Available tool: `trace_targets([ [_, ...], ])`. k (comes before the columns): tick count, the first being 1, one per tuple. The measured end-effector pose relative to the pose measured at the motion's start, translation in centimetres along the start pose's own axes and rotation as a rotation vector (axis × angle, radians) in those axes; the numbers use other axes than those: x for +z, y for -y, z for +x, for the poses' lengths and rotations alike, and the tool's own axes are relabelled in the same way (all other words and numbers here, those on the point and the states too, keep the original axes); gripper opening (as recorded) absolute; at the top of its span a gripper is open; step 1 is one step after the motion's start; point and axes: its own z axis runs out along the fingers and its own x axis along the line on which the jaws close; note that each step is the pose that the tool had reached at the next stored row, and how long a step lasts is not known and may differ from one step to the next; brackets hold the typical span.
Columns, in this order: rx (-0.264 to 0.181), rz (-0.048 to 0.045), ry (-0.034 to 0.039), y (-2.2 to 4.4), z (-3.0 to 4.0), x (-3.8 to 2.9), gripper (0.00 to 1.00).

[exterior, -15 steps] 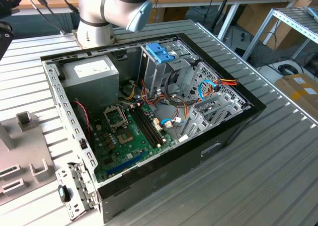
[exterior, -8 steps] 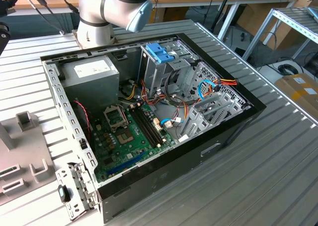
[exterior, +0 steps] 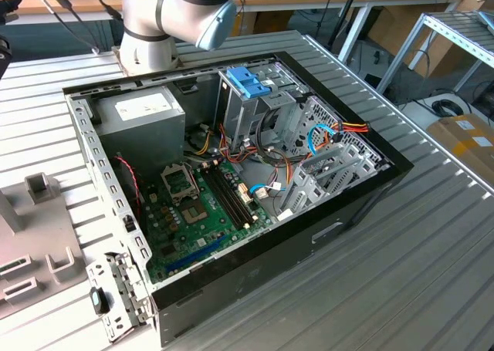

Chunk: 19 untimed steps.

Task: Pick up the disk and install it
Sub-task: 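Reach for the disk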

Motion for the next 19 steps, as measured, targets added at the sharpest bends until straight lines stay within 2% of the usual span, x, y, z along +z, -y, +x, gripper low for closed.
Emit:
trace_targets([
  [19, 0.000, 0.0000, 0.0000, 0.07, 0.89, -0.02, 0.11],
])
